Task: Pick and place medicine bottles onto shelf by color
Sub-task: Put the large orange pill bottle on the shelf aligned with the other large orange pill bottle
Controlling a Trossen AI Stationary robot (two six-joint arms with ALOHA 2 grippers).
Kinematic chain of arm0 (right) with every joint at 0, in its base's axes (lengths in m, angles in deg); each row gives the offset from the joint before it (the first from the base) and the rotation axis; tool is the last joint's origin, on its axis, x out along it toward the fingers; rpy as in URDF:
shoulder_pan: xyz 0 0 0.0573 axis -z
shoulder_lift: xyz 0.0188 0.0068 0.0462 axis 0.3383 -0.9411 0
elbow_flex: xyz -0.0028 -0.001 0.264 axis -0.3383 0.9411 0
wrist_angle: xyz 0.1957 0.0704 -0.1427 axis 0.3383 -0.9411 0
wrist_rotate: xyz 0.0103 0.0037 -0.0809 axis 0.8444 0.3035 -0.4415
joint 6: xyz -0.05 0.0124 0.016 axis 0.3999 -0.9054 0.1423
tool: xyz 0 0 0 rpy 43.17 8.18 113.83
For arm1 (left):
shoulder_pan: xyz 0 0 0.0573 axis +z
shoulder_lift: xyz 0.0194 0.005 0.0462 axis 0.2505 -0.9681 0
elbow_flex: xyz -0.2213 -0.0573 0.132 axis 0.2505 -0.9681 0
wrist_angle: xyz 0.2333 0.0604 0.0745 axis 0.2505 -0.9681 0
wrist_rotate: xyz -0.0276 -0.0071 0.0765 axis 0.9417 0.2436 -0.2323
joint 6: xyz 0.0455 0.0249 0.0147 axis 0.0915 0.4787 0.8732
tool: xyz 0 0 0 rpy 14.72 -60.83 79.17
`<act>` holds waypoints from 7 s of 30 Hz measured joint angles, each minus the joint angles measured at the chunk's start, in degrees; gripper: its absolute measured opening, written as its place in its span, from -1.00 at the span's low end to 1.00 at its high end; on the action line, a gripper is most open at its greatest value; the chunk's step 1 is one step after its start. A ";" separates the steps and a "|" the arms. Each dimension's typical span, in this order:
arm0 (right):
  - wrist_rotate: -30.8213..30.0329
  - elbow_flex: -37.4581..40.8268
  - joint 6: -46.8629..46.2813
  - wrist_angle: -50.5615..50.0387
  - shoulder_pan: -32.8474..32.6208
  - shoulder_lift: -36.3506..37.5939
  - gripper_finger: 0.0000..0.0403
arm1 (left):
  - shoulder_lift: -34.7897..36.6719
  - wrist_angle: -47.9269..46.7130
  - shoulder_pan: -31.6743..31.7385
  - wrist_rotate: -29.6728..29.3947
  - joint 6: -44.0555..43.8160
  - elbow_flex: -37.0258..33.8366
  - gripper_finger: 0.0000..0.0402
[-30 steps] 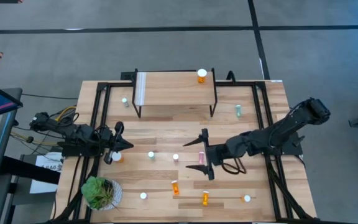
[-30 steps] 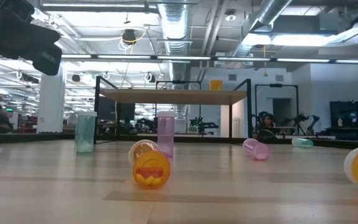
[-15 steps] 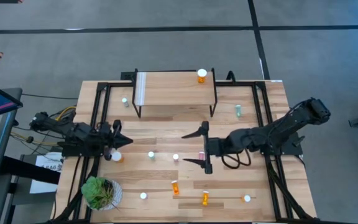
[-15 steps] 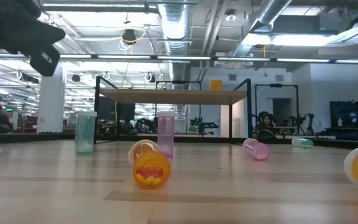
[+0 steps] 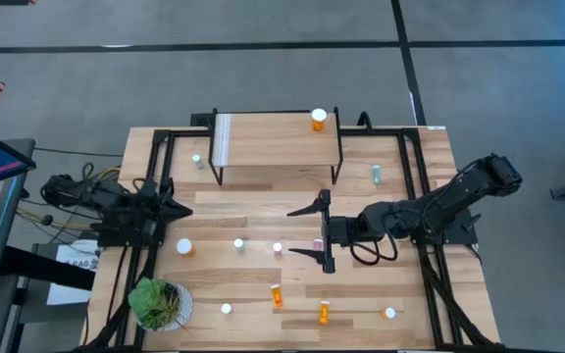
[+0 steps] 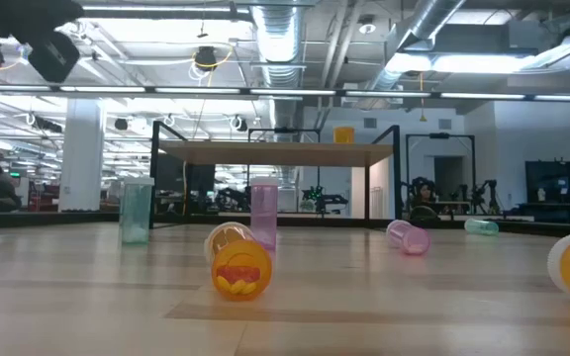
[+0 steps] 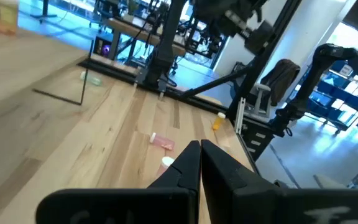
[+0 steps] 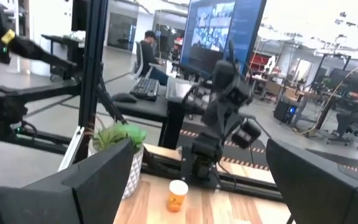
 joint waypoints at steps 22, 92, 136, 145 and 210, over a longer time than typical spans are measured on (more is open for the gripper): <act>-0.09 -0.02 -3.49 -2.27 0.26 0.00 0.94 | -27.76 -2.24 0.00 -0.36 -0.52 10.64 -1.00; -0.09 -0.02 -14.01 -6.97 0.37 -0.04 0.94 | -57.01 -35.43 -5.88 12.37 -9.30 13.40 0.20; -0.07 -0.02 -14.01 -7.58 1.00 -0.04 0.94 | -69.71 -29.65 9.36 7.78 1.54 17.55 0.61; -0.07 -0.02 -14.16 -7.99 1.00 -0.04 0.94 | -69.75 -27.01 11.57 12.47 4.59 16.72 0.22; 10.75 -0.04 -18.11 14.08 13.01 -20.44 0.88 | -69.75 -29.04 12.76 12.64 22.50 53.49 0.03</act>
